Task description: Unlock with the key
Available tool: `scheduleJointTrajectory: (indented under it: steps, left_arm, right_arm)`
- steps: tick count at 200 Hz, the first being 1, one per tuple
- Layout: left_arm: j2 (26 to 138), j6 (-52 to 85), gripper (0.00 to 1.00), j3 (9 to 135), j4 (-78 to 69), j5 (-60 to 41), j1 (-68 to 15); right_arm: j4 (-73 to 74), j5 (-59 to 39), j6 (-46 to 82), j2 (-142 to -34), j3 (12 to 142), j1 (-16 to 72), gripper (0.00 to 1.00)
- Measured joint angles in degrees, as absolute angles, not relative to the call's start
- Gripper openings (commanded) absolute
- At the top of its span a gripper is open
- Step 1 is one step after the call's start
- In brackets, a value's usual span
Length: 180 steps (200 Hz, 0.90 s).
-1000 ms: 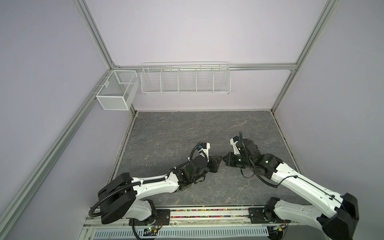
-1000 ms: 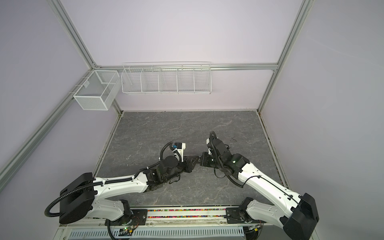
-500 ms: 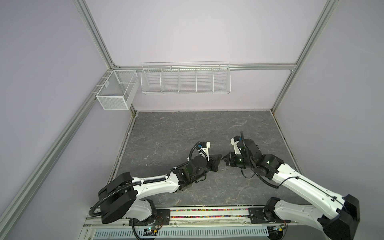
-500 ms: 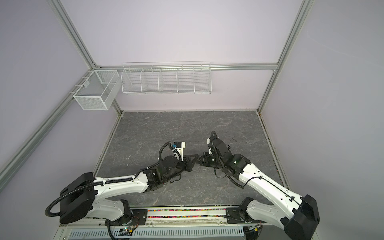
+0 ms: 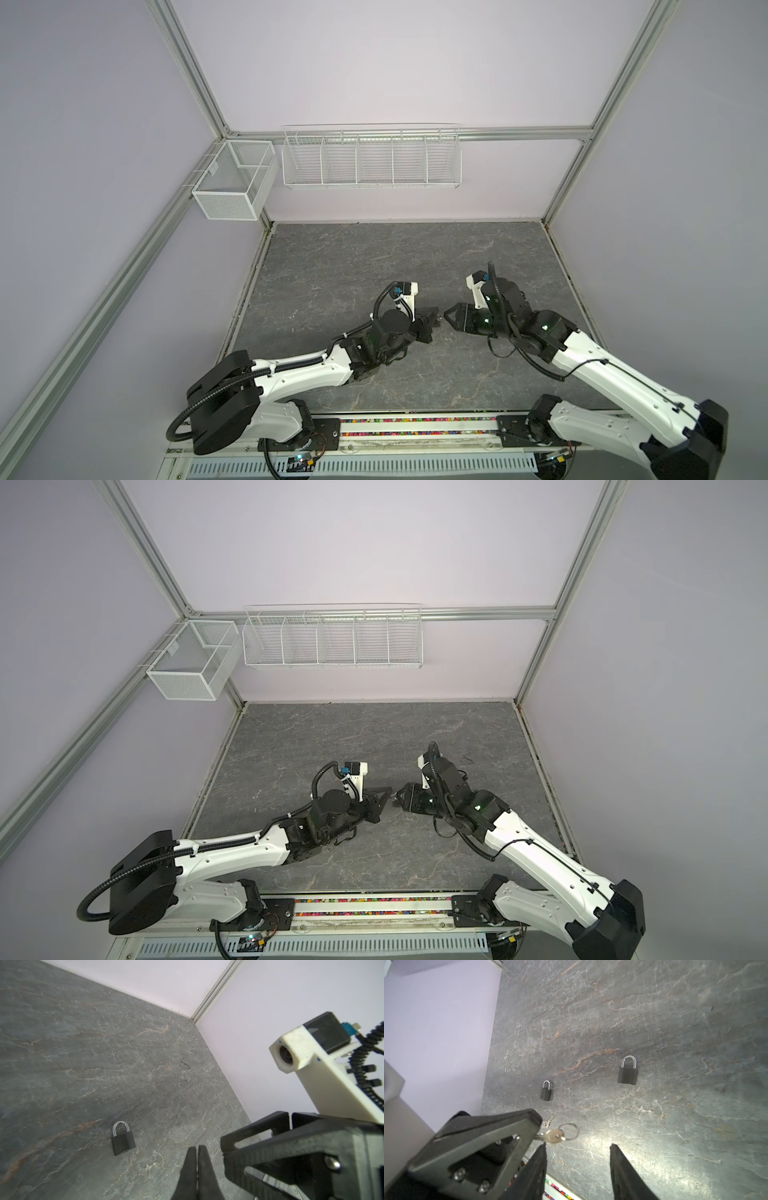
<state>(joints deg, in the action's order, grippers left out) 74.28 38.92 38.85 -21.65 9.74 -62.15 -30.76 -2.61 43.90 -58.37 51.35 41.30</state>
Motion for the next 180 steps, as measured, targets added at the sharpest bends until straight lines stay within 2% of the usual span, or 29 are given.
scheduleJointTrajectory:
  steps: [42,108,155,180]
  left_arm:
    - [71.05,31.24,0.00,41.74,-14.31,-2.63,-53.82]
    - [71.16,21.65,0.00,51.46,-4.43,-18.59,-48.51]
    - [71.70,17.93,0.00,55.16,1.28,-23.97,-47.35]
    - [71.90,16.60,0.00,56.88,3.27,-25.65,-47.35]
  right_arm:
    - [-29.80,-12.78,37.50,-54.65,51.27,35.29,0.53]
    - [-13.87,-35.09,32.51,-50.59,42.02,25.82,0.54]
    - [-7.60,-39.46,29.76,-50.35,40.71,23.75,0.55]
    - [-5.19,-40.16,28.40,-49.63,39.83,23.70,0.62]
